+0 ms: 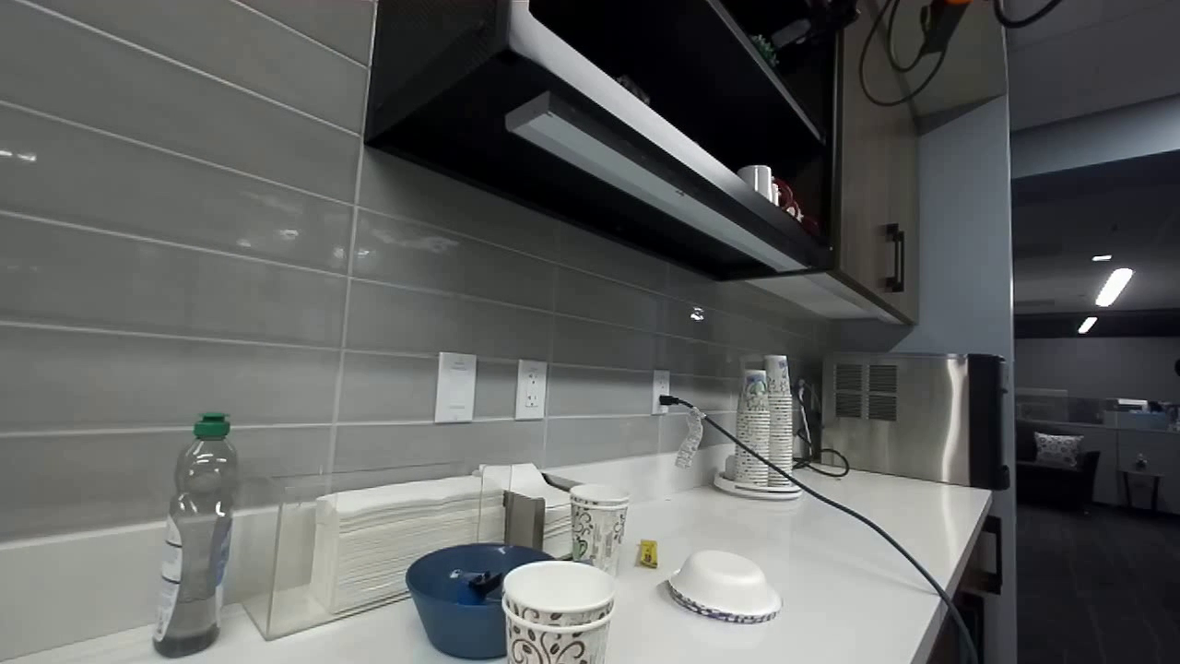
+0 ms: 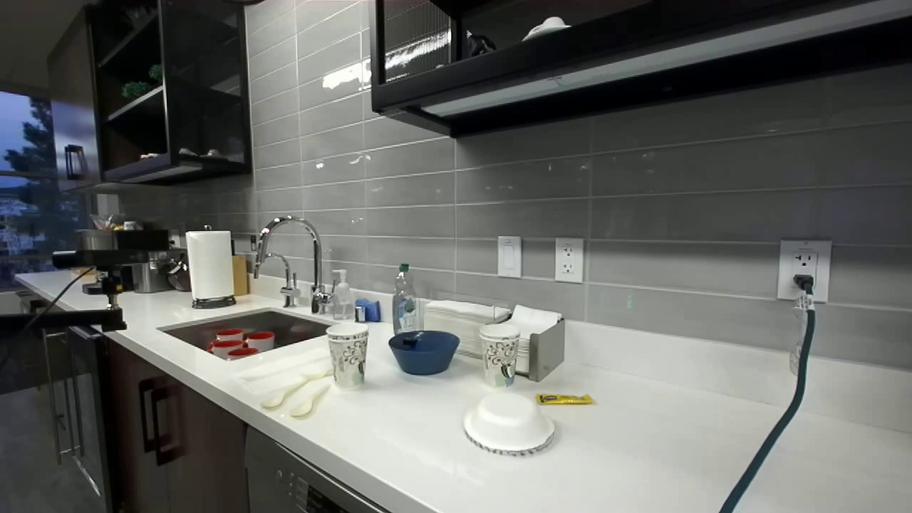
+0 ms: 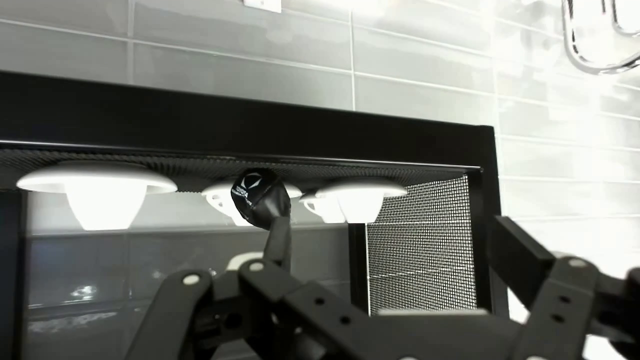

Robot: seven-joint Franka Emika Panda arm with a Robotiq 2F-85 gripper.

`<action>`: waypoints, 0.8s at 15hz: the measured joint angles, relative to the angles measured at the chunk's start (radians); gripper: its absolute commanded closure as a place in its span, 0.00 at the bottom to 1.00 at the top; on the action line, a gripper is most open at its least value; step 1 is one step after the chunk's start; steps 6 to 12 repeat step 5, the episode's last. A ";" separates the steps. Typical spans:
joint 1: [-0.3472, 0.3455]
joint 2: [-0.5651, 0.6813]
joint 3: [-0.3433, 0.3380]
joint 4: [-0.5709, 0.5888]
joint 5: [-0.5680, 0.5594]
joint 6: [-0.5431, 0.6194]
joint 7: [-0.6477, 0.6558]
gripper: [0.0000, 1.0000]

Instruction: Lift the black lid for the bottle from the blue bowl and put it in the cabinet on top

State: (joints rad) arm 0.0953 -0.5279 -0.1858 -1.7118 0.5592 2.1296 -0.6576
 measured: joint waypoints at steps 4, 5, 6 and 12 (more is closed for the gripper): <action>-0.016 -0.187 0.035 -0.214 -0.047 0.101 0.043 0.00; -0.014 -0.229 0.048 -0.270 -0.054 0.137 0.051 0.00; -0.014 -0.229 0.048 -0.270 -0.054 0.137 0.051 0.00; -0.014 -0.229 0.048 -0.270 -0.054 0.137 0.051 0.00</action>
